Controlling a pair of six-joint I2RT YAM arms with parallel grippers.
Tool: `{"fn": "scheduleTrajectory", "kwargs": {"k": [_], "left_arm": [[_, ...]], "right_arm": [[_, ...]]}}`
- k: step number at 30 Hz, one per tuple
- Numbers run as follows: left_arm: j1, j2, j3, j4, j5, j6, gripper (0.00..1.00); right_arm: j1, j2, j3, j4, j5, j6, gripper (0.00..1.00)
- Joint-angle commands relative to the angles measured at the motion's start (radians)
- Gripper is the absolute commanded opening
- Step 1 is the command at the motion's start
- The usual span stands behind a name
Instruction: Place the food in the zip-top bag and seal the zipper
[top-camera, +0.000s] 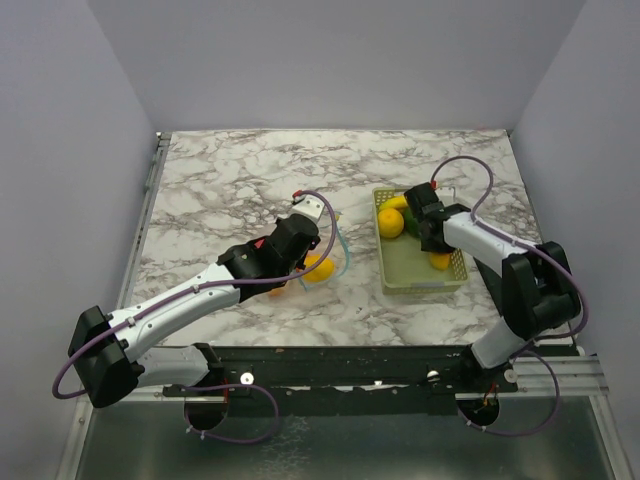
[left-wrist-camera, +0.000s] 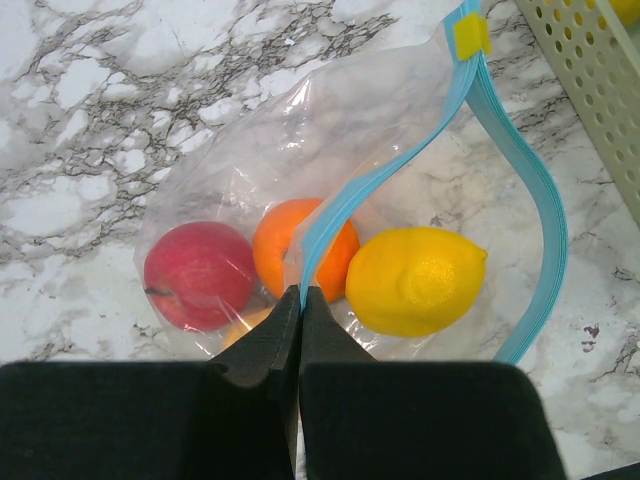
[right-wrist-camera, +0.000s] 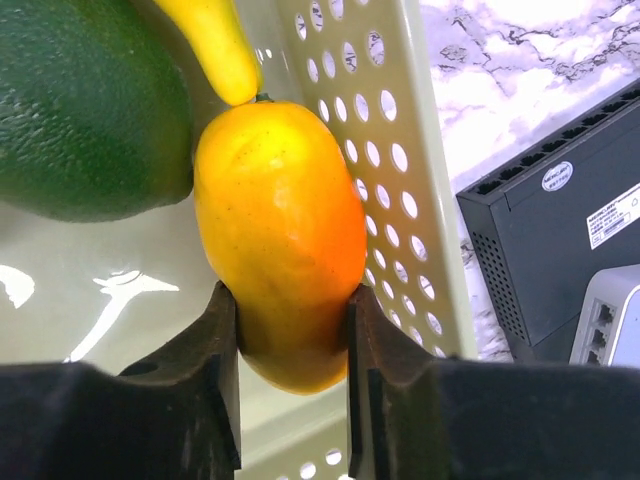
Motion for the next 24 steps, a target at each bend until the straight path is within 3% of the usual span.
{"fn": "scheduleTrajectory", "kwargs": {"k": [1, 9, 17, 24], "left_arm": [[0.006, 0.003, -0.009, 0.003, 0.011, 0.000, 0.00], [0.006, 0.004, -0.008, 0.003, 0.011, -0.001, 0.00], [0.005, 0.004, -0.009, 0.003, 0.011, -0.001, 0.00], [0.006, 0.006, -0.008, 0.003, 0.011, -0.002, 0.00]], "right_arm": [[-0.005, -0.087, -0.009, -0.016, -0.041, 0.013, 0.01], [-0.004, -0.257, -0.002, -0.051, -0.190, 0.003, 0.01], [0.013, -0.464, 0.010, 0.001, -0.540, 0.006, 0.01], [0.059, -0.518, 0.007, 0.061, -0.808, 0.047, 0.01]]}}
